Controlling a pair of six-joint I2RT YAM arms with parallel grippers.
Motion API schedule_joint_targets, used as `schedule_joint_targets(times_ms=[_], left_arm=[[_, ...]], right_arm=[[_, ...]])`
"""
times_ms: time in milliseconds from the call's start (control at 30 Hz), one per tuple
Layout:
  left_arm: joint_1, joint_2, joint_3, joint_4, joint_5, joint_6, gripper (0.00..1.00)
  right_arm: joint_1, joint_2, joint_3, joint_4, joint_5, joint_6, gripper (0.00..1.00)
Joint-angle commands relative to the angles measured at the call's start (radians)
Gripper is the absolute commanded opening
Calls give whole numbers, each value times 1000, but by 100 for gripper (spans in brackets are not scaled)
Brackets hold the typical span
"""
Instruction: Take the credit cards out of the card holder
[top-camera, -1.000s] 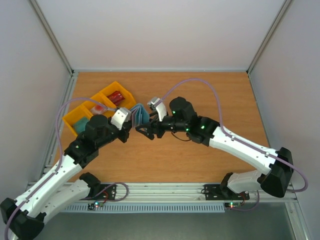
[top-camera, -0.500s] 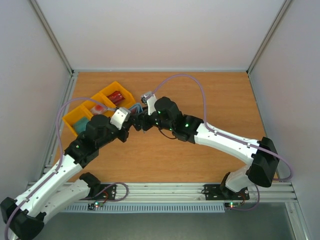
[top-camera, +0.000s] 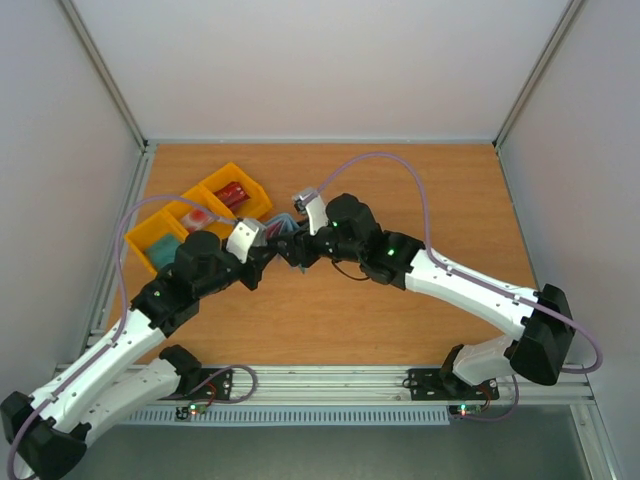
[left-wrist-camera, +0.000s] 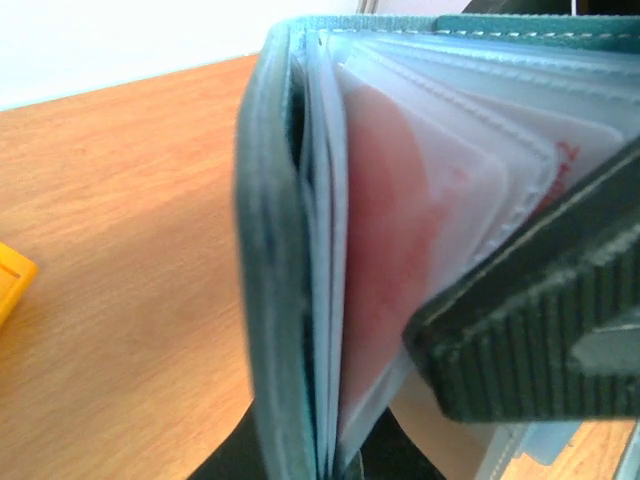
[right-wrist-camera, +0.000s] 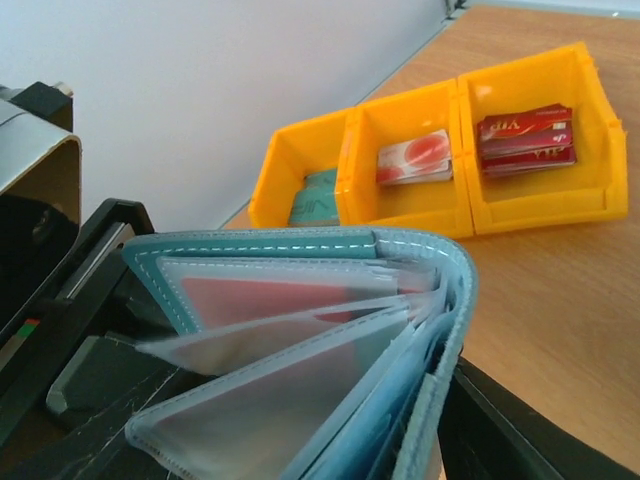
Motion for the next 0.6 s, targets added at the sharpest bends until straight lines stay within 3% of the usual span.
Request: schedule_joint_targets(times_ms=[0, 100, 267, 433, 567], left_arm=[[7, -29, 11, 69, 39, -63, 0], [11, -28, 20, 47, 25, -40, 0], [12, -26, 8, 70, 67, -20, 0], [12, -27, 8, 93, 125, -45, 0], [18, -41, 10, 99, 215, -76, 0]], right_arm=[[-90, -48, -1, -128, -7, -24, 49], [-115, -77, -25, -158, -36, -35, 55], [-123, -67, -9, -172, -82, -62, 53], [-124, -34, 21, -164, -149, -95, 35], [-174, -66, -21, -120, -374, -138, 17]])
